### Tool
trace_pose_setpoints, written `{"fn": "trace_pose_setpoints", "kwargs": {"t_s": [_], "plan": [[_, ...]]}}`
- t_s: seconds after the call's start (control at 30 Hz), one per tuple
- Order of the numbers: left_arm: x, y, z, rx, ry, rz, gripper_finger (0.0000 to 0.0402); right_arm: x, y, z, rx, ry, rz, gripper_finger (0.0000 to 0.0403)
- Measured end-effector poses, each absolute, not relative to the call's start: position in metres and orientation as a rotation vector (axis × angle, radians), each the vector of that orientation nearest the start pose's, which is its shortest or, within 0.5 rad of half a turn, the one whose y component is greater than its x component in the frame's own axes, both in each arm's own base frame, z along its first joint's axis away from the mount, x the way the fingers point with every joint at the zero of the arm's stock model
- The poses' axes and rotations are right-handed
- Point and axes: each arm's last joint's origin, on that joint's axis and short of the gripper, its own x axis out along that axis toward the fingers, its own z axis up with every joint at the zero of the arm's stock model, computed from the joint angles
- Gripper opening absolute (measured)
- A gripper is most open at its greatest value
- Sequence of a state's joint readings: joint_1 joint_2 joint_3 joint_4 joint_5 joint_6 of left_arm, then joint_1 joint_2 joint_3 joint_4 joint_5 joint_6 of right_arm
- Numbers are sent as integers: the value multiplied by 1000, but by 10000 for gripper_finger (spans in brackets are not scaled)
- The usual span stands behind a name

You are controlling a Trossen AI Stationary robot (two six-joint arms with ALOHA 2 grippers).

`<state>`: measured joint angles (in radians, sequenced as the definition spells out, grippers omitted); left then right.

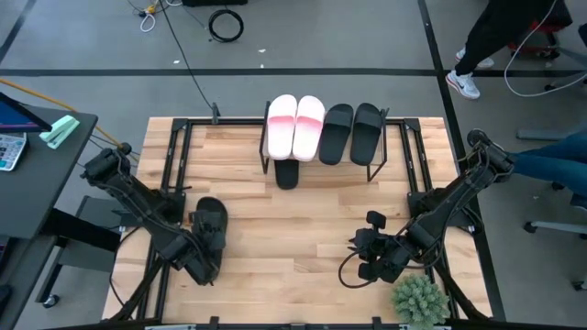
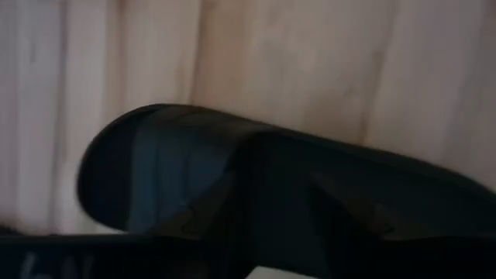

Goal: Pick and place slides into the shelf
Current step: Put the black slide under the shelf

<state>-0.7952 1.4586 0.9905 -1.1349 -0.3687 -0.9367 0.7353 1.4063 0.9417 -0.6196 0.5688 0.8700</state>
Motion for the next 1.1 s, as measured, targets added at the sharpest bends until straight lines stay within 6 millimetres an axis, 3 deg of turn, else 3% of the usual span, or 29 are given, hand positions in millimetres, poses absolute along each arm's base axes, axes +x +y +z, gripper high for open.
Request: {"fn": "trace_pose_setpoints", "kwargs": {"t_s": [0.17,0.33,0.5,0.83,0.93,1.1], "plan": [[167,-150,215,167,1312,392,184,208,167,226,148,829,-221,92],[169,-146,215,127,1306,441,178,208,167,226,144,830,-220,92],[174,-144,202,66,1271,431,165,208,167,226,143,830,-220,92],[157,-121,173,154,1360,554,147,208,167,226,143,830,-220,92],[158,-116,170,159,1356,585,116,208,167,226,139,831,-218,92],[170,-119,179,94,1286,590,18,208,167,226,137,830,-218,92]]}}
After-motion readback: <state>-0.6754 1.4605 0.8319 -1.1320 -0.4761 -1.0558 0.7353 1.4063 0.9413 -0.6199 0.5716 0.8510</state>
